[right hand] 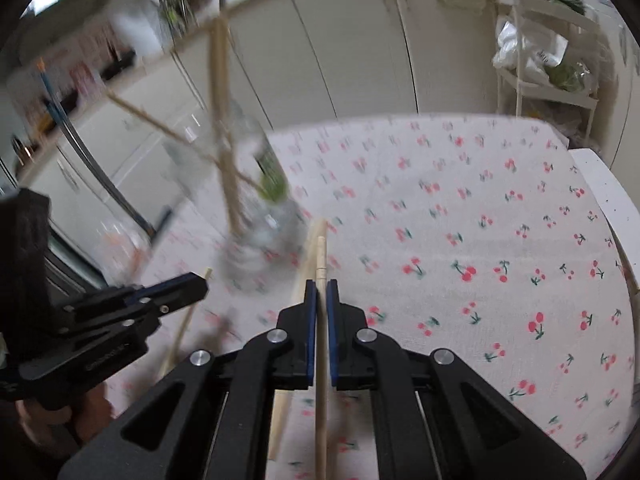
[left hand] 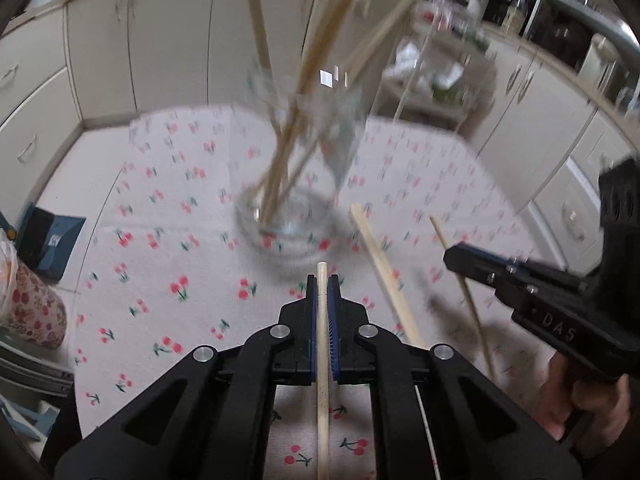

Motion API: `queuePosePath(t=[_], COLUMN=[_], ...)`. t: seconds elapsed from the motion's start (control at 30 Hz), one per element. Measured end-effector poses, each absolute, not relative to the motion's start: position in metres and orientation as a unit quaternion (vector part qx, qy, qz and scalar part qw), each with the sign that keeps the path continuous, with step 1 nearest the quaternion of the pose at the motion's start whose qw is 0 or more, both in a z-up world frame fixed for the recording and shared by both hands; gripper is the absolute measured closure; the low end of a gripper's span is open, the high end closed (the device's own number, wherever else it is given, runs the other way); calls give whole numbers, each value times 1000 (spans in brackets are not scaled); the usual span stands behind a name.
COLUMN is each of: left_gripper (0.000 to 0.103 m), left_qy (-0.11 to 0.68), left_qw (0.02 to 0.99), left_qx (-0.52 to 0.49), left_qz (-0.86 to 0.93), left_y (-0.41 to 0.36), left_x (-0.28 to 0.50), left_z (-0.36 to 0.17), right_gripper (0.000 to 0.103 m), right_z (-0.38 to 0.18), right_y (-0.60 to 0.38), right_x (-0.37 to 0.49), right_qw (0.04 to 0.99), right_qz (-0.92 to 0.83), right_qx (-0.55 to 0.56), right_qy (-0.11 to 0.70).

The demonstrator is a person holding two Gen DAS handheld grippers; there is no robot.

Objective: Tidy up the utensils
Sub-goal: 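Lift both held chopsticks and carry them above the glass jar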

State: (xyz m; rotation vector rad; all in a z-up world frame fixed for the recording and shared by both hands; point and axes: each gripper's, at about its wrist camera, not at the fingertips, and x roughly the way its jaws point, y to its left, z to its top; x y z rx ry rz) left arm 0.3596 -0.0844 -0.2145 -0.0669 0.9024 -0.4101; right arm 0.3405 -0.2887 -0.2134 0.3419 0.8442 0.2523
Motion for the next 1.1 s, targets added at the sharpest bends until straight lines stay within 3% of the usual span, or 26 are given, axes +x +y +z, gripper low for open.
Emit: queuePosePath(t=[0.5,1.1], left_gripper=[98,98], left_qy=[213,118], left_qw=[954,965], left_qx=[-106,-160], left_qz=[-181,-169], left_y=[-55,-55], left_x=[335,374], left_z=[-93,-35], right_gripper=[97,97], right_z=[-91,-45], right_y=[-289,-290], right_x=[319,359], right_qw=[964,965], right_qz=[95,84], right_qx=[218,248], right_qy=[122,19])
